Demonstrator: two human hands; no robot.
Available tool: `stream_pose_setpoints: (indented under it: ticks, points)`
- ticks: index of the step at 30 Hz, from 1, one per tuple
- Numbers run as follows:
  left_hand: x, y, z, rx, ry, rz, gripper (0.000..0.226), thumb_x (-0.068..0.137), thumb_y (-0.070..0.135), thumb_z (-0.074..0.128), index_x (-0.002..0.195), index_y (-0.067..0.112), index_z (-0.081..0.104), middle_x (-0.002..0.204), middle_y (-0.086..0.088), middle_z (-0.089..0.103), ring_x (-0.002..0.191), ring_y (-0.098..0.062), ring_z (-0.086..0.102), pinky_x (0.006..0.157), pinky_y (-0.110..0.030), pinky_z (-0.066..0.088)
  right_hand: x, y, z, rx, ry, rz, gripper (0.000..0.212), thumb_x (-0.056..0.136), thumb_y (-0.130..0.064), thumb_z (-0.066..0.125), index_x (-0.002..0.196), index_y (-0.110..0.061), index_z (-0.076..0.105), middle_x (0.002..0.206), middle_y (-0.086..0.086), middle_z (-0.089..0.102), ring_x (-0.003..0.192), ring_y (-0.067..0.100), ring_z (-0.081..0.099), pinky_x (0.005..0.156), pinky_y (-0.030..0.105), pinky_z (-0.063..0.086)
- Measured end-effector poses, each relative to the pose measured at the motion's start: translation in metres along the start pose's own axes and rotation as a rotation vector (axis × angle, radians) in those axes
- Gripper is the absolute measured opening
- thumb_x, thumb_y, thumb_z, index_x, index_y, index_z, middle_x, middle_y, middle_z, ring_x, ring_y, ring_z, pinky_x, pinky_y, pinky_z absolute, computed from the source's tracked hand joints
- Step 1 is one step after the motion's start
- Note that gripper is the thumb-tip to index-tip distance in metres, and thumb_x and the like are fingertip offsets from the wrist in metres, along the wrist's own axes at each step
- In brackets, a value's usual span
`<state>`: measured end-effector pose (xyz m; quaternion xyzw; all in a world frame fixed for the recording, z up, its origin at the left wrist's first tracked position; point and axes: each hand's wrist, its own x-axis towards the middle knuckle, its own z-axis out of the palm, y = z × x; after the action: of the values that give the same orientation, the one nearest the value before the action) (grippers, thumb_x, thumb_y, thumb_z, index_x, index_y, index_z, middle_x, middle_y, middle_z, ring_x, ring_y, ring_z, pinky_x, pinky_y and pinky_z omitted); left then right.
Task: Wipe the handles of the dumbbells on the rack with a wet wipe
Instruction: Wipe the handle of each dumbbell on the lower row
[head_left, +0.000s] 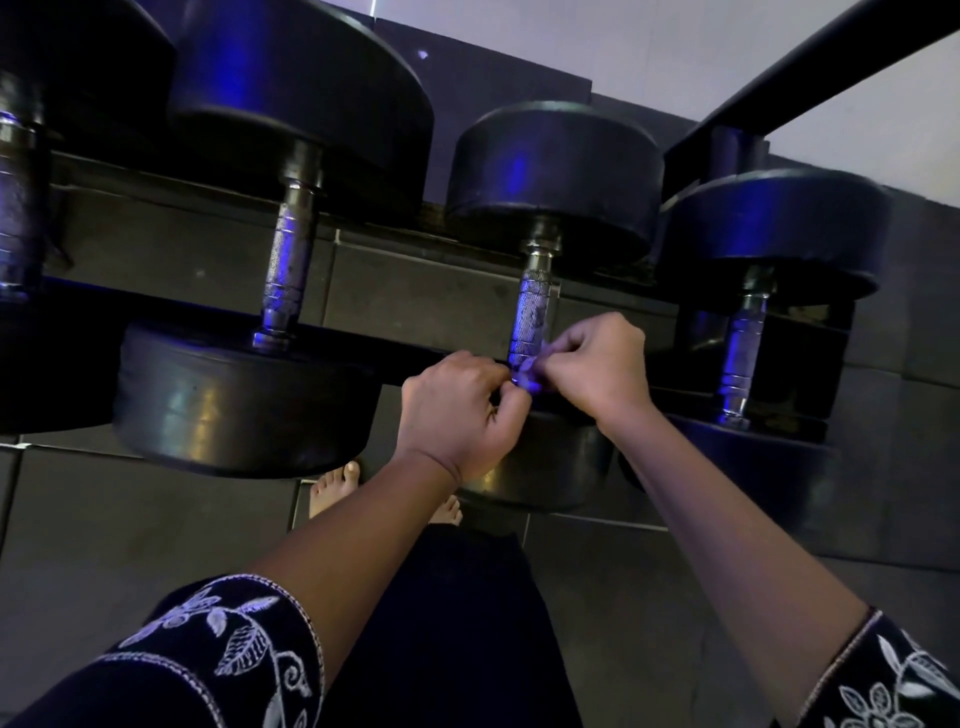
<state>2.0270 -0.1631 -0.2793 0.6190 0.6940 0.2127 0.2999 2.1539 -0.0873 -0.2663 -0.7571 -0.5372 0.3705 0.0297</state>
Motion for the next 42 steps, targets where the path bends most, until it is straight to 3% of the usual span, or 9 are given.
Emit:
stream_pose_setpoints:
  ticks: [5,12,18,21,26,29,35,39,42]
  points:
    - [-0.001,-0.001,0.001,0.001,-0.010,-0.009,0.040,0.077,0.043,0.030,0.057,0.019,0.055,0.063,0.005,0.055,0.072,-0.017,0.057,0.051,-0.026,0.018,-0.001,0.010,-0.002,0.134,-0.066,0.076,0.009,0.056,-0.008,0.077,0.061,-0.016,0.074,0.065,0.004,0.071,0.070,0.021,0.070,0.069,0.042,0.059]
    - [-0.002,0.000,0.000,0.000,-0.002,-0.017,0.036,0.077,0.043,0.031,0.056,0.021,0.049,0.061,0.006,0.050,0.072,-0.019,0.058,0.052,-0.025,0.018,-0.003,-0.006,0.001,-0.041,-0.050,-0.118,0.014,0.058,-0.012,0.084,0.057,-0.016,0.070,0.063,0.001,0.068,0.061,0.014,0.066,0.063,0.032,0.058]
    - [-0.001,-0.002,0.001,-0.005,-0.006,-0.019,0.035,0.077,0.044,0.029,0.056,0.019,0.041,0.060,0.007,0.045,0.065,-0.018,0.053,0.049,-0.024,0.013,0.021,0.001,-0.005,-0.233,0.153,-0.850,0.013,0.069,0.001,0.067,0.079,-0.006,0.072,0.086,0.009,0.070,0.078,0.027,0.064,0.081,0.034,0.050]
    - [-0.002,-0.002,0.002,-0.002,-0.006,-0.011,0.035,0.078,0.044,0.030,0.055,0.019,0.041,0.059,0.007,0.044,0.064,-0.017,0.051,0.049,-0.025,0.016,0.045,-0.002,-0.005,-0.285,0.216,-1.011,0.024,0.068,0.007,0.064,0.088,-0.003,0.074,0.094,0.010,0.072,0.083,0.030,0.065,0.085,0.025,0.044]
    - [-0.002,-0.003,0.002,0.005,-0.012,-0.014,0.036,0.078,0.044,0.031,0.056,0.021,0.048,0.062,0.008,0.049,0.065,-0.015,0.052,0.049,-0.023,0.018,0.030,0.018,-0.012,-0.398,-0.117,-1.165,0.023,0.069,0.003,0.070,0.090,-0.005,0.073,0.098,0.010,0.072,0.089,0.025,0.062,0.085,0.026,0.043]
    - [-0.001,-0.004,0.004,0.016,0.000,-0.009,0.037,0.078,0.044,0.032,0.057,0.019,0.051,0.062,0.009,0.049,0.064,-0.014,0.052,0.049,-0.025,0.018,0.031,0.018,-0.019,-0.439,-0.193,-1.206,0.019,0.072,-0.003,0.065,0.090,-0.005,0.073,0.095,0.009,0.072,0.088,0.029,0.065,0.087,0.025,0.041]
    - [-0.001,-0.003,0.003,0.008,-0.003,-0.004,0.033,0.078,0.041,0.033,0.054,0.021,0.042,0.057,0.008,0.044,0.060,-0.011,0.045,0.048,-0.024,0.019,0.046,-0.011,0.004,-0.365,0.118,-1.147,0.017,0.076,0.003,0.057,0.079,-0.005,0.072,0.081,0.009,0.071,0.073,0.029,0.062,0.076,0.028,0.047]
    - [-0.001,-0.002,0.000,-0.021,-0.025,0.009,0.033,0.080,0.042,0.032,0.055,0.024,0.043,0.059,0.010,0.046,0.059,-0.011,0.046,0.048,-0.024,0.025,0.031,-0.002,0.012,-0.538,-0.260,-1.137,0.008,0.078,-0.005,0.061,0.077,-0.009,0.068,0.077,0.005,0.067,0.077,0.023,0.057,0.069,0.036,0.051]
    - [-0.001,-0.003,0.001,-0.031,-0.014,-0.004,0.033,0.079,0.041,0.032,0.054,0.022,0.043,0.058,0.009,0.046,0.061,-0.013,0.049,0.048,-0.025,0.026,0.038,-0.002,0.002,-0.509,-0.137,-1.184,0.012,0.074,-0.002,0.066,0.083,-0.007,0.071,0.080,0.007,0.069,0.074,0.026,0.059,0.071,0.034,0.049]
